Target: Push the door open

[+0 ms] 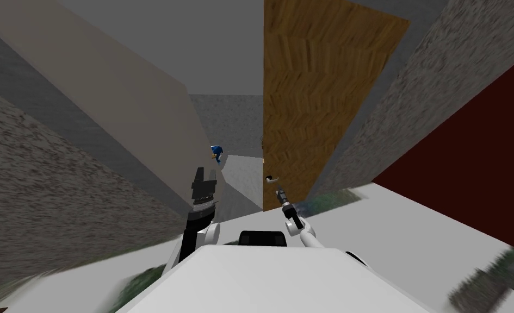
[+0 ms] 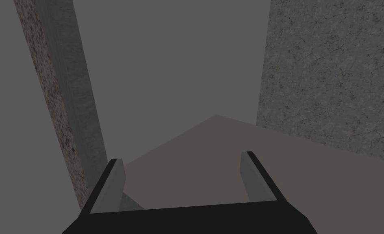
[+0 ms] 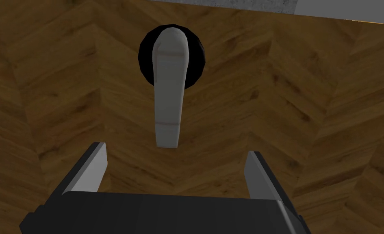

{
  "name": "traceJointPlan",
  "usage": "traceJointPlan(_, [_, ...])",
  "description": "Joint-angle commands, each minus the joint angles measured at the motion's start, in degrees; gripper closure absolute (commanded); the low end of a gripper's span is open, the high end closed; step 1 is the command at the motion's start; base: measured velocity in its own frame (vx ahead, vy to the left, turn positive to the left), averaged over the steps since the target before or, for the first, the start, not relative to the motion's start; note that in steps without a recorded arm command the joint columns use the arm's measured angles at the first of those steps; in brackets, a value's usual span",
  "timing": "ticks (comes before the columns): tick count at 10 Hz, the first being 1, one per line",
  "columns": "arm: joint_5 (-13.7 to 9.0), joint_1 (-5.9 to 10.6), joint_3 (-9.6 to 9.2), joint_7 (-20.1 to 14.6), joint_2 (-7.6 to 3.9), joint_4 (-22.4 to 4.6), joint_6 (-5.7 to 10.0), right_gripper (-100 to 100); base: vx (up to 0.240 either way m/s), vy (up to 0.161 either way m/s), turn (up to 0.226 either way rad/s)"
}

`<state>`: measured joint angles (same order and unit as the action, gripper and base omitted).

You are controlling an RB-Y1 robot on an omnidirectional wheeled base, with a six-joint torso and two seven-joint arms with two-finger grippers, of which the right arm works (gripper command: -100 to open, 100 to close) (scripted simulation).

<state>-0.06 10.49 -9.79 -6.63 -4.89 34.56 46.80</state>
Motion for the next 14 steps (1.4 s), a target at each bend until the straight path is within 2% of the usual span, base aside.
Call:
traceJointPlan(1, [-0.1, 0.05, 0.24, 0.2, 0.09, -0.1, -0.02, -100, 0.199, 0.067, 0.031])
traceJointPlan(6, [-0.3, 0.24, 0.72, 0.5, 0.43, -0.5, -0.02, -100, 0.183, 0.03, 0.025])
traceJointPlan(7, [-0.3, 0.24, 0.72, 0.5, 0.43, -0.5, -0.02, 100, -0.012, -0.002, -0.002])
traceJointPlan(12, [-0.3, 0.24, 0.72, 0.5, 0.43, -0.5, -0.02, 100, -0.008, -0.002, 0.005])
traceJointPlan(14, [-0.9, 0.48, 1.77, 0.9, 0.09, -0.4, -0.11, 100, 0.127, 0.055, -0.036])
